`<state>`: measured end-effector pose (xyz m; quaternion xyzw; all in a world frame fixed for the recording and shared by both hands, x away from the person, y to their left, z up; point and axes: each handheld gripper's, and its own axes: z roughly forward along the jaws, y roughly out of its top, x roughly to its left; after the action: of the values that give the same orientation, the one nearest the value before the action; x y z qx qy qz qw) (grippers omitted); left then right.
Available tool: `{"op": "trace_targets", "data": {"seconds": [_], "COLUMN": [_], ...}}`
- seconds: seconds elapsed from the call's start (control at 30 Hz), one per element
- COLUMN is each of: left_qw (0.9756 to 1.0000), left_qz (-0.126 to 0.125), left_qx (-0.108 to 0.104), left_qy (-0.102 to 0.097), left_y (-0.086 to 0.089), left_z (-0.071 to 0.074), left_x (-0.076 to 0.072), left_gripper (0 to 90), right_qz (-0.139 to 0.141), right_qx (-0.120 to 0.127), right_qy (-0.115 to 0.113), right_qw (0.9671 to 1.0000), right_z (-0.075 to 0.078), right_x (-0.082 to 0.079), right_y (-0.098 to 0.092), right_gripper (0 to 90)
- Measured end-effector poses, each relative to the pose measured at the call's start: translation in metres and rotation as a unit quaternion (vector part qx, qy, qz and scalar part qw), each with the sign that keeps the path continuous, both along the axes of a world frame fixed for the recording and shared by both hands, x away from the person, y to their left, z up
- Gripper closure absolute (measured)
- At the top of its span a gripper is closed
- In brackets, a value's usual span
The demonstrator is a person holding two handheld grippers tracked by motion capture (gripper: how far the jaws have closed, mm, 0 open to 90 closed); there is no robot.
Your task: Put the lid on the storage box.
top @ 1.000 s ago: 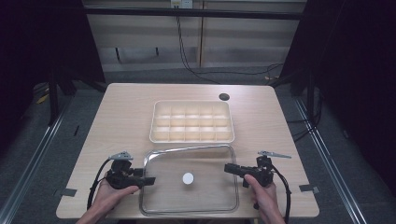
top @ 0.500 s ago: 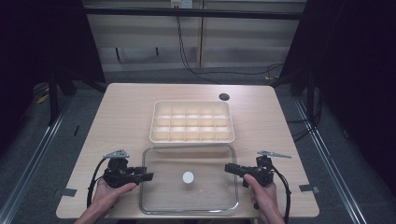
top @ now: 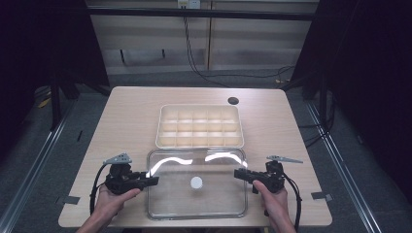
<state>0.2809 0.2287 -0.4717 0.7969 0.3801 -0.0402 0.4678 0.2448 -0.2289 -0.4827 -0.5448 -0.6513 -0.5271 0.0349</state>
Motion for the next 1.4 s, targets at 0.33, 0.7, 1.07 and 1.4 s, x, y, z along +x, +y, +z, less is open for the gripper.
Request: {"op": "trace_targets", "data": {"seconds": [0.33,0.7,1.07,1.4], "left_qw": [0.9999,0.9996,0.9993,0.9988], "left_qz": [0.002,0.004,0.006,0.013], "left_qx": [-0.014,-0.025,-0.017,-0.031], "left_qy": [0.000,-0.010,-0.032,-0.035], "left_y": [0.003,0.006,0.002,0.004], "left_z": [0.007,0.016,0.029,0.036], "left_x": [0.002,0.005,0.010,0.014], "left_gripper": [64.0,68.2,70.6,71.2], "right_qz": [-0.003,-0.003,-0.010,-0.014], "right_qx": [-0.011,-0.034,-0.034,-0.029], "right_qy": [-0.016,-0.032,-0.042,-0.050], "right_qw": [0.9998,0.9989,0.9985,0.9982], "right_z": [0.009,0.022,0.030,0.037], "right_x": [0.000,0.002,0.005,0.011], "right_y": [0.001,0.004,0.002,0.002], "right_gripper": [65.3,65.1,64.9,64.6]}}
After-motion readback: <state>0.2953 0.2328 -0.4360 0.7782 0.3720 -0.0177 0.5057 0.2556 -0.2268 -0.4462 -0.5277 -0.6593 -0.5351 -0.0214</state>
